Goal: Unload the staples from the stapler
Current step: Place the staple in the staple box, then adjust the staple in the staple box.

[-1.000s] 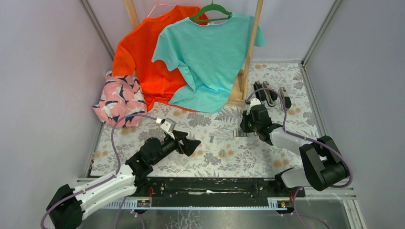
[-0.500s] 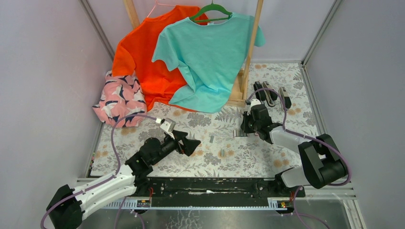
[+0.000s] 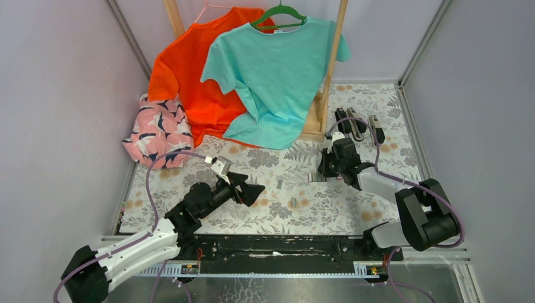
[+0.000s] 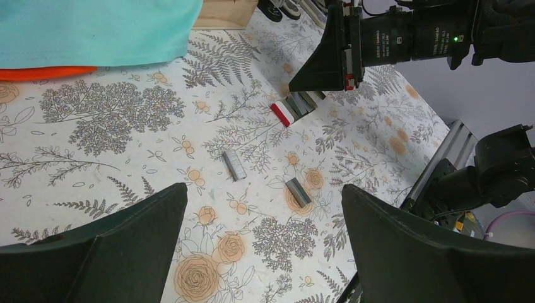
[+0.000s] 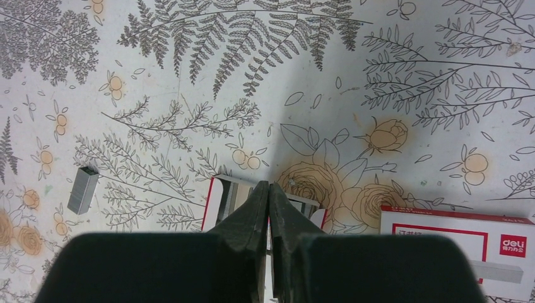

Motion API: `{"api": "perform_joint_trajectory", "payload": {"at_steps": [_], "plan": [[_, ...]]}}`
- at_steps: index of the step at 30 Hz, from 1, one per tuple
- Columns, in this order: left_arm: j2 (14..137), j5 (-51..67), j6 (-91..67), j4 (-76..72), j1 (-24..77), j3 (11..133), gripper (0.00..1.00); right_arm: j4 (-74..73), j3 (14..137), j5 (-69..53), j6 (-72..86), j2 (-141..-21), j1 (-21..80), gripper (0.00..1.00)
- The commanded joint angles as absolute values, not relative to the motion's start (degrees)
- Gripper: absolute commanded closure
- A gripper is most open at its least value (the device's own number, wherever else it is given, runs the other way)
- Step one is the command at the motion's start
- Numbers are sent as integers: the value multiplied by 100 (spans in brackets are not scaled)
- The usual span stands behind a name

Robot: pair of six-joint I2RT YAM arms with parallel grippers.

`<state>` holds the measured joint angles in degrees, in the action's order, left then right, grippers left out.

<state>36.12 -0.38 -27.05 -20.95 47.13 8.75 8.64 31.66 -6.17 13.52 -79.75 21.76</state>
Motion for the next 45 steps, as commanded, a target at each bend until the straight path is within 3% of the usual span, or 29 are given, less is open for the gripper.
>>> {"api": "perform_joint_trajectory", "payload": {"at_steps": [1, 11, 16, 23, 27, 29, 35, 40, 45], "plan": [[3498, -78, -2611, -2176, 4682, 923, 0, 857, 3244, -802, 1384, -7740, 2128, 92], [3528, -74, -2610, -2198, 4678, 921, 0, 828, 3226, -931, 1397, -7532, 2087, 92], [3736, 291, -2466, -2889, 4676, 793, 0, 612, 3617, -1493, 691, -7294, 2058, 84], [5614, 1962, -1225, -6138, 4689, 522, 0, -2419, 5108, -4061, -4083, -6958, 1916, 40], [6867, 2071, -868, -8206, 4834, 435, 0, -3658, 5301, -4796, -6530, -7087, 1580, 18], [7350, 2049, -728, -8796, 4843, 464, 0, -4332, 5485, -5253, -7578, -7373, 1279, 0], [8236, 2027, -240, -8686, 4835, 985, 0, -5972, 5973, -5944, -10574, -8277, 574, 1], [9084, 1701, 208, -8673, 4838, 1279, 1, -5285, 5928, -5885, -10520, -8807, 532, 1], [10063, 1741, 193, -9139, 4844, 1651, 11, -4739, 5972, -5984, -9957, -9287, 533, 1]]}}
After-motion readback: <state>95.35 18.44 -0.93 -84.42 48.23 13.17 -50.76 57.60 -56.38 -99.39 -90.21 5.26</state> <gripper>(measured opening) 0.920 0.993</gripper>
